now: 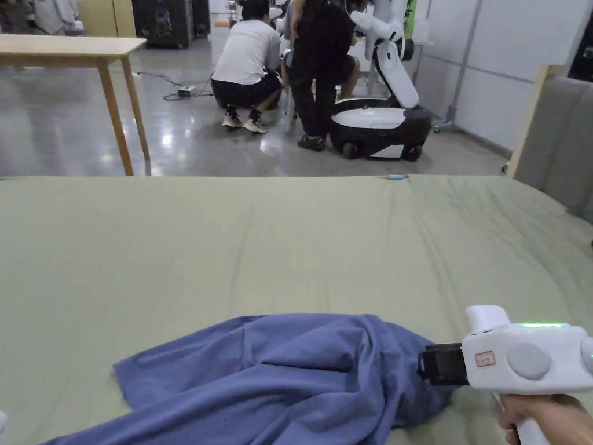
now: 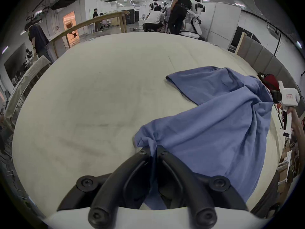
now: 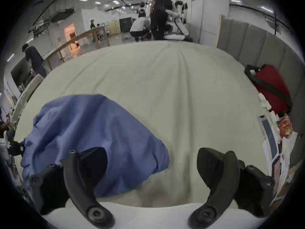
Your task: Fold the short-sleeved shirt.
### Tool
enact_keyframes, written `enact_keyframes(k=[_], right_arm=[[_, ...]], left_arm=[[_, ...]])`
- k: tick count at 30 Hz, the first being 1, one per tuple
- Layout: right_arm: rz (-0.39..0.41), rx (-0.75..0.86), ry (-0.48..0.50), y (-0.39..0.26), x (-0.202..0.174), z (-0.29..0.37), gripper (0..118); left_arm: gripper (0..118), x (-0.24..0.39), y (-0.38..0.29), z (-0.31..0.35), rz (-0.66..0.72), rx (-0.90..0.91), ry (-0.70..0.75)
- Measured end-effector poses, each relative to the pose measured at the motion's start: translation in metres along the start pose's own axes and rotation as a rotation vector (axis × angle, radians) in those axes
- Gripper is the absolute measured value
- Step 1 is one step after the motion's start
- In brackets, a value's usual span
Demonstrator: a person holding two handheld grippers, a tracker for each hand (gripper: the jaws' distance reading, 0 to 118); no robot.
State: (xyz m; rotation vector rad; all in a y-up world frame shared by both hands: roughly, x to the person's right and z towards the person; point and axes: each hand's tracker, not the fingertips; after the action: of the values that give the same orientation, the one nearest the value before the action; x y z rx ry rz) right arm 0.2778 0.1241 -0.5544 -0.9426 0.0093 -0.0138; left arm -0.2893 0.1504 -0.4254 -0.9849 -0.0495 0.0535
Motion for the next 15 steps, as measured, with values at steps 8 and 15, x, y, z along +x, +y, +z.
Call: enact_keyframes(k=[8, 15], right_arm=[[0.073, -0.012, -0.034, 0.004, -0.008, 0.026, 7], [0.081, 0.227, 0.01, 0.023, 0.0, 0.173, 6]], left_arm=[[5, -0.006, 0.006, 0.006, 0.015, 0.013, 0.037], [5, -0.032, 0.041, 0.105, 0.043, 0.219, 0.132]])
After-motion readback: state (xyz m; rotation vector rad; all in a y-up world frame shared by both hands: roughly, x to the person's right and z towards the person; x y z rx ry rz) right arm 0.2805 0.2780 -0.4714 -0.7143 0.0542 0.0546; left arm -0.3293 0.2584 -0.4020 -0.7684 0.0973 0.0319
